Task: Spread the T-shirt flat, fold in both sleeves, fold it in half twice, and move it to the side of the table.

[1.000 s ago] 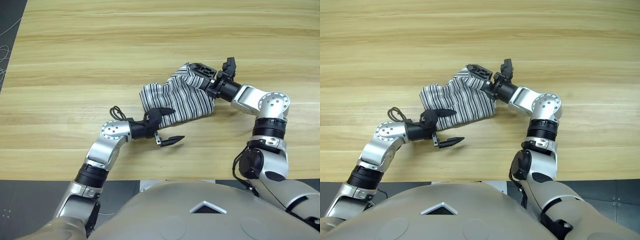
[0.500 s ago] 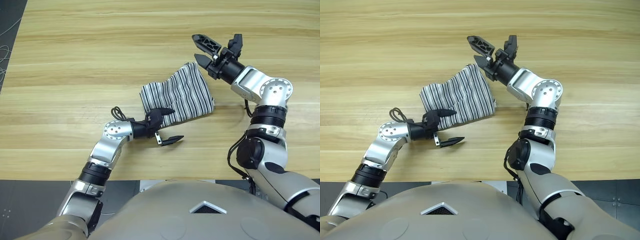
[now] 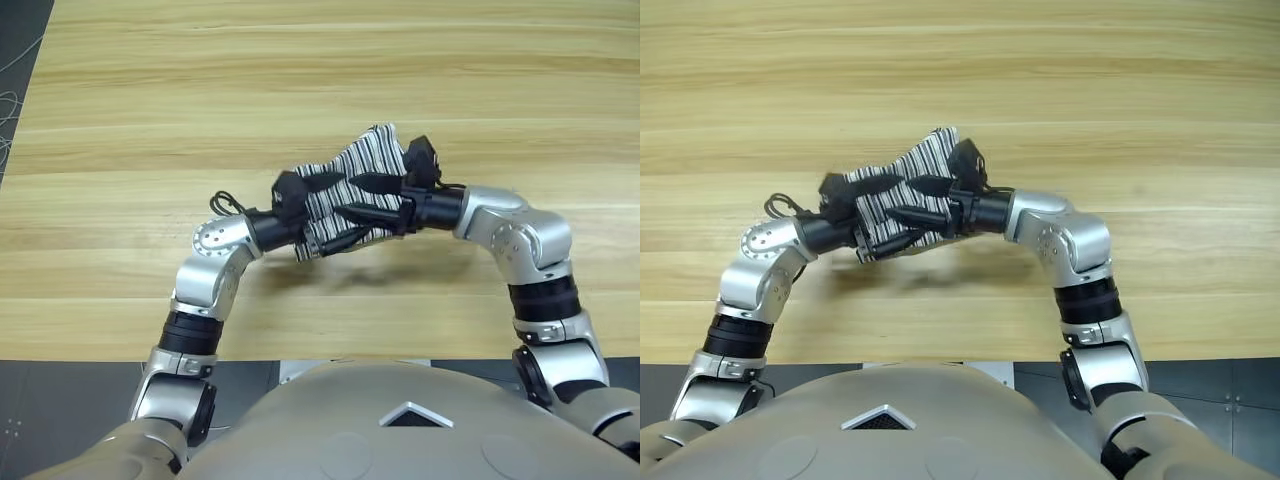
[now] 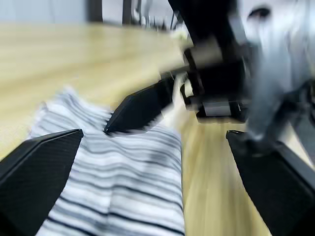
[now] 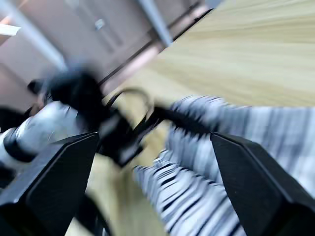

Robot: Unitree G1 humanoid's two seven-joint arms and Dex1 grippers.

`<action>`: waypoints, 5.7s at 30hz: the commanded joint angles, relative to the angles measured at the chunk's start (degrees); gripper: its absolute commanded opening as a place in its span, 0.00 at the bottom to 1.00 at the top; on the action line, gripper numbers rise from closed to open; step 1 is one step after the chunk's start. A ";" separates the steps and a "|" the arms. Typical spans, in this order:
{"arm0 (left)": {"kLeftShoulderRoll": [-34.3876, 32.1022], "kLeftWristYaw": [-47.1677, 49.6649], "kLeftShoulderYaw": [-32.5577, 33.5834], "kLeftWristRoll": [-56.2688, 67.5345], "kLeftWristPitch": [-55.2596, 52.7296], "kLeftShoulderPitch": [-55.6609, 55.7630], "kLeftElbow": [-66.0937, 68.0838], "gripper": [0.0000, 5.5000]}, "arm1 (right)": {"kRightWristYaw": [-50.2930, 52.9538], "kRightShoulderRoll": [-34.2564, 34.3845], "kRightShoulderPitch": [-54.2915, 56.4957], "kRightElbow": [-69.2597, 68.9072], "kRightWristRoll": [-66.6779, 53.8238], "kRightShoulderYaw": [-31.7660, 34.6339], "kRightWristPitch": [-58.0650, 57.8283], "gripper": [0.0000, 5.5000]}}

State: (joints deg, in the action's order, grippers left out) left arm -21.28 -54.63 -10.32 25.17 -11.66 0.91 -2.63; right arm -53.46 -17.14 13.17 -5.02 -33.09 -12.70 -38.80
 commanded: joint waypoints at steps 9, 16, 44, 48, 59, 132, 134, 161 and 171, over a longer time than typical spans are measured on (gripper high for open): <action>-1.59 1.29 -1.29 -8.35 2.96 0.64 8.47 1.00 | 1.31 -1.27 3.74 11.23 13.73 -1.46 17.69 0.76; -1.77 0.87 -0.04 -9.15 4.90 2.33 12.49 1.00 | -4.25 -6.08 2.99 14.07 20.25 -5.53 23.16 0.76; -2.70 1.56 3.96 -11.71 8.37 6.34 26.58 1.00 | -12.28 -18.63 -0.39 23.41 36.33 -16.54 37.25 0.76; -2.18 1.26 3.77 -11.80 9.36 5.72 25.70 1.00 | -13.65 -19.05 0.10 23.42 35.12 -15.75 36.09 0.76; -3.37 1.48 7.11 -7.46 6.03 4.27 11.47 1.00 | -14.87 -13.66 12.25 19.78 10.29 3.82 11.01 0.76; 16.76 45.97 3.35 -20.78 24.41 -40.33 -26.48 1.00 | 42.36 11.76 -52.60 -17.94 31.02 7.27 63.14 0.76; 16.91 46.39 2.61 -22.32 25.24 -41.55 -25.28 1.00 | 43.04 11.95 -54.03 -15.44 33.78 5.83 64.67 0.76; 14.14 45.63 -3.18 -25.06 24.63 -47.40 -26.97 0.87 | 47.03 12.44 -53.60 -15.51 33.23 7.09 57.94 0.36; 15.14 47.04 -2.14 -22.72 21.92 -47.03 -26.94 1.00 | 47.47 12.65 -53.43 -15.39 33.18 7.23 57.62 0.36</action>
State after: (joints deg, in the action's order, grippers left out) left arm -6.31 -8.15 -12.66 2.07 11.47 -46.33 -29.05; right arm -6.31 -4.75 -40.22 -19.97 0.78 -5.71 19.80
